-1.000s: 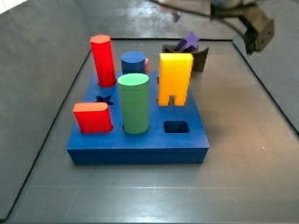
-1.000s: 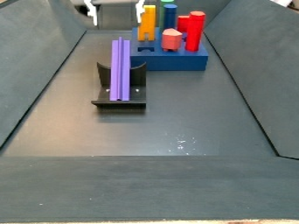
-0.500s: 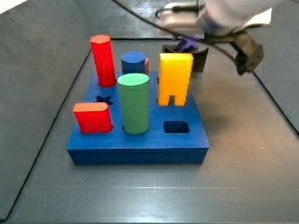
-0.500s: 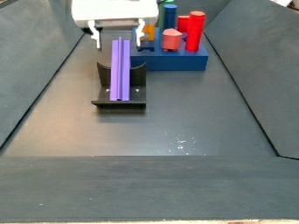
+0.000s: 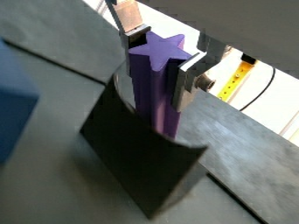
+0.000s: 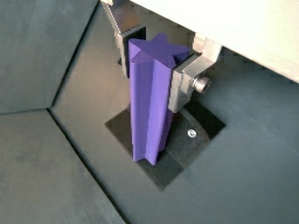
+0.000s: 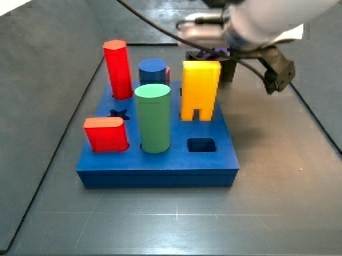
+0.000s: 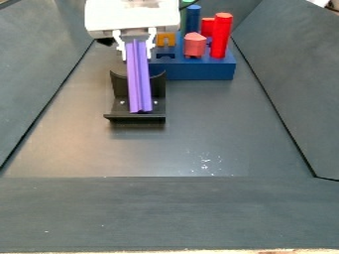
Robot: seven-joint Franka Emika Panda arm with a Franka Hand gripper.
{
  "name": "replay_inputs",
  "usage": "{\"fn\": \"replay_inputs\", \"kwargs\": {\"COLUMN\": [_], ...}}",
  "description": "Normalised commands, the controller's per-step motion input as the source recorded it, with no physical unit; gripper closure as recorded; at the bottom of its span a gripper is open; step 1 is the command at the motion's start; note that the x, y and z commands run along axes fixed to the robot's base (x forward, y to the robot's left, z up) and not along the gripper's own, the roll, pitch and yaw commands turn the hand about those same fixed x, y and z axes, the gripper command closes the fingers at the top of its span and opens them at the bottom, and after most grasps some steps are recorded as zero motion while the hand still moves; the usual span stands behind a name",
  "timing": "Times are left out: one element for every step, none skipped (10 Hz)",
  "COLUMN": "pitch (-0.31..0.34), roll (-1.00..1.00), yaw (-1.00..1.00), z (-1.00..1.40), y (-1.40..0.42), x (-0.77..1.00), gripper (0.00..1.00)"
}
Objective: Pick up the star object. Move up. Place the star object on the fixture. Regrasp the star object. Move to above the board. Insert the star object.
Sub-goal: Move to above the board.
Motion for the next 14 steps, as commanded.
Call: {"fn": "replay_inputs", "kwargs": {"pitch": [0.338, 0.282, 0.174, 0.109, 0.037, 0.003, -0.028, -0.037, -0.043, -0.036, -0.024, -0.014, 0.004, 0.023], "roll": [-0.24, -0.19, -0.1, -0.05, -0.02, -0.01, 0.0, 0.0, 0.0, 0.0, -0.02, -0.02, -0.03, -0.03], "yaw": [0.26, 0.29, 0.32, 0.31, 0.27, 0.23, 0.17, 0.14, 0.09, 0.06, 0.02, 0.01, -0.01, -0.01], "z": [1.0, 1.0, 1.0, 1.0, 1.0, 1.0, 1.0, 1.0, 1.0, 1.0, 0.96, 0.87, 0.68, 0.54], "y": [0.0, 0.0, -0.01, -0.01, -0.01, -0.01, -0.01, -0.02, -0.02, -0.02, -0.01, -0.01, -0.01, 0.0], "x": [-0.08, -0.07, -0.06, -0.05, -0.04, -0.03, -0.02, -0.02, -0.01, -0.01, -0.01, -0.01, -0.01, -0.01], "gripper": [1.0, 1.0, 1.0, 1.0, 1.0, 1.0, 1.0, 1.0, 1.0, 1.0, 1.0, 1.0, 1.0, 1.0]}}
